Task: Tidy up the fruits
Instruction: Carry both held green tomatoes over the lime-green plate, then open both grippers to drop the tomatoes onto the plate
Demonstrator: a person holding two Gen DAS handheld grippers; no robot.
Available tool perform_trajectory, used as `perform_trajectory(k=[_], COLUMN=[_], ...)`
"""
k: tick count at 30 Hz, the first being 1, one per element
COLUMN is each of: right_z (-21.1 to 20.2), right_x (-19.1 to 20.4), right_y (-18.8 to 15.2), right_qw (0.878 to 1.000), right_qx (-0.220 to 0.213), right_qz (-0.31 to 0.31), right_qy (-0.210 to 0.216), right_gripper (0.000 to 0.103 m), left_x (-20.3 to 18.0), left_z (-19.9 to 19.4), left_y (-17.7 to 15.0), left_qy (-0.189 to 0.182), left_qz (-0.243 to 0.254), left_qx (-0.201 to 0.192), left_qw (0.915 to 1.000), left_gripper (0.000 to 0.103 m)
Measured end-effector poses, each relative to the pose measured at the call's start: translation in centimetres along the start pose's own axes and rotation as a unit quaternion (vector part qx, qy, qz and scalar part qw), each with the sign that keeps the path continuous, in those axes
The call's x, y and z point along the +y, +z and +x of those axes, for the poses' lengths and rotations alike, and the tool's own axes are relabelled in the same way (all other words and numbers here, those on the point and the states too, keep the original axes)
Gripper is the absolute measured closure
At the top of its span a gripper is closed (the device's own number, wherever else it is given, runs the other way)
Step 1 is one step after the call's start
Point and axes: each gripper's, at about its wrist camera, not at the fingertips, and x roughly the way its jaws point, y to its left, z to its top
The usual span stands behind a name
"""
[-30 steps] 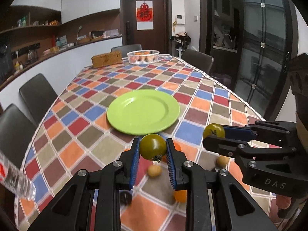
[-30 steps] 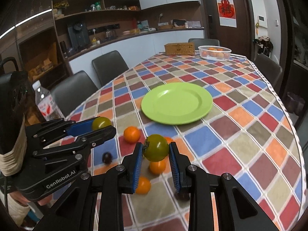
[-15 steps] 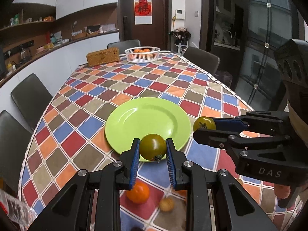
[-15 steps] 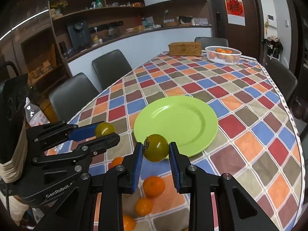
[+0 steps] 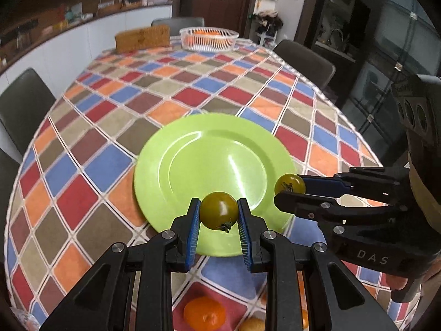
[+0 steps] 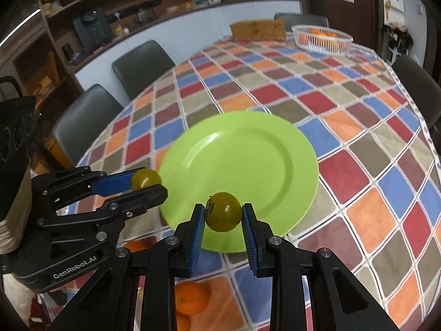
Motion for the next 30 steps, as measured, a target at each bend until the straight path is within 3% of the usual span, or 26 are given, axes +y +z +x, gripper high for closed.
perform_trajectory(k=[7, 10, 12, 15, 24, 30], right_z=[2.4, 2.3, 2.0, 0.9, -5.4, -9.6], right_x=[-1.2, -1.3, -1.4, -1.2, 1.5, 3.7], right_y=[0.4, 0.3, 0.3, -0.1, -2.7, -5.2], right_qw=[0.999, 1.000, 1.000, 1.000, 0.998, 0.993], right_qx=[0.027, 0.022, 0.018, 0.005, -0.063, -0.107], right_qz=[0.014, 0.018, 0.021, 0.017, -0.007, -0.021], right_qy=[-0.008, -0.008, -0.010, -0.011, -0.028, -0.035], right_gripper=[0.074, 0.074, 0.074, 0.074, 0.073, 0.065], left_x=[0.5, 0.4, 0.3, 0.2, -2.2, -3.9], left_z=[2.2, 1.8, 1.2, -0.7, -7.8, -11.8], left_y=[0.4, 0.3, 0.2, -0.4, -2.6, -4.9], left_qy=[0.000, 0.009, 0.023, 0.029, 0.044, 0.049], left_qz=[-0.014, -0.009, -0.006, -0.003, 0.025, 0.035], left_qx=[0.025, 0.020, 0.012, -0.007, -0.081, -0.118], left_qw=[0.9996, 0.9997, 0.9997, 0.9995, 0.9954, 0.9913], left_gripper=[0.075, 0.064, 0.064, 0.064, 0.049, 0.041])
